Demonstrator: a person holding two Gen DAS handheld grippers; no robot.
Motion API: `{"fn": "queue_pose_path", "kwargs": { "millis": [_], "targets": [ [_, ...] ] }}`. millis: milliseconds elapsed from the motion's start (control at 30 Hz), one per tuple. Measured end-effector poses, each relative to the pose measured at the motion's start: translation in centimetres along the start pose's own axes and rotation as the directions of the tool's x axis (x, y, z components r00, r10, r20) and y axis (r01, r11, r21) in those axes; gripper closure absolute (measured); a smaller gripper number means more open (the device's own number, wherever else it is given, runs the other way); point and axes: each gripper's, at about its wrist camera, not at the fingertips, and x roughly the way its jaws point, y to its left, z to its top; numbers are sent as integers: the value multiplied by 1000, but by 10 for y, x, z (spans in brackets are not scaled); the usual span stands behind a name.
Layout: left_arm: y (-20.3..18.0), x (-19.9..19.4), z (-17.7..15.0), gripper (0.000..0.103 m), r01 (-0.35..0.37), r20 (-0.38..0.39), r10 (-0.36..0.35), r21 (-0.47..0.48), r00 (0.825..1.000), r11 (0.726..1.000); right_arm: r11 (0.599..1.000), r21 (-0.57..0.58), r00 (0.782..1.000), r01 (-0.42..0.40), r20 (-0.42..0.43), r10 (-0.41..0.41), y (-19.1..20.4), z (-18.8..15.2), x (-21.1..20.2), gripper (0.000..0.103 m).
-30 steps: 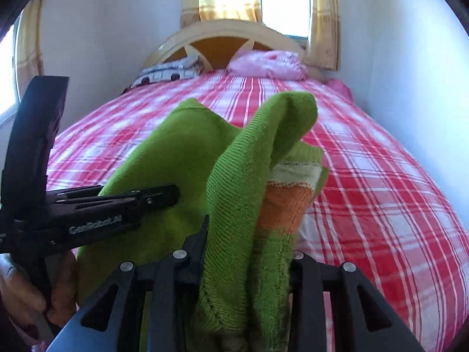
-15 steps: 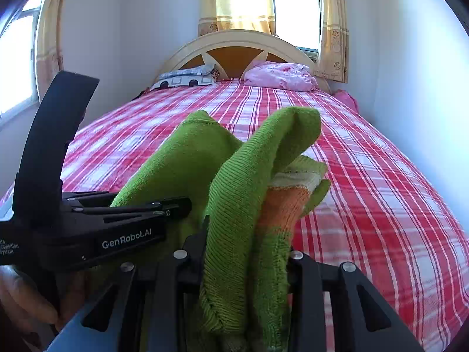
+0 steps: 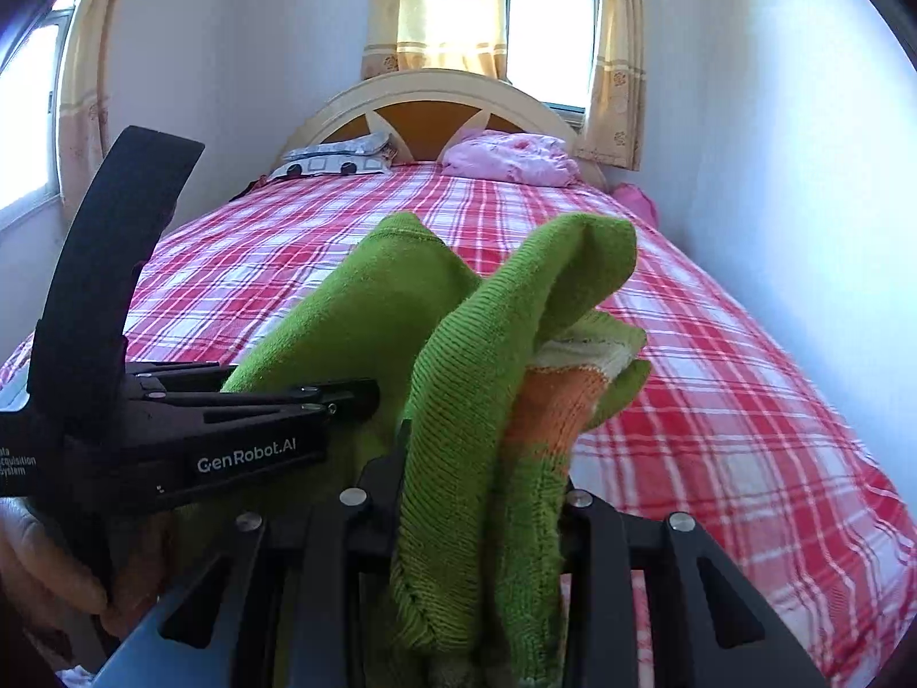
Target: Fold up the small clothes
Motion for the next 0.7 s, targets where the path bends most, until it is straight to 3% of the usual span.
{"fn": "queue_pose_path", "kwargs": {
  "millis": [333,700],
  "targets": [
    [-55,5,1,68,94,-15,-93,94,996,991,994,35,995,103,10,-103,-35,-13,-44,71],
    [-132,27,-11,68,217,-80,-204,216,976,952,966,144,977,215,-14,-215,-94,-48,-85,71]
  ]
}}
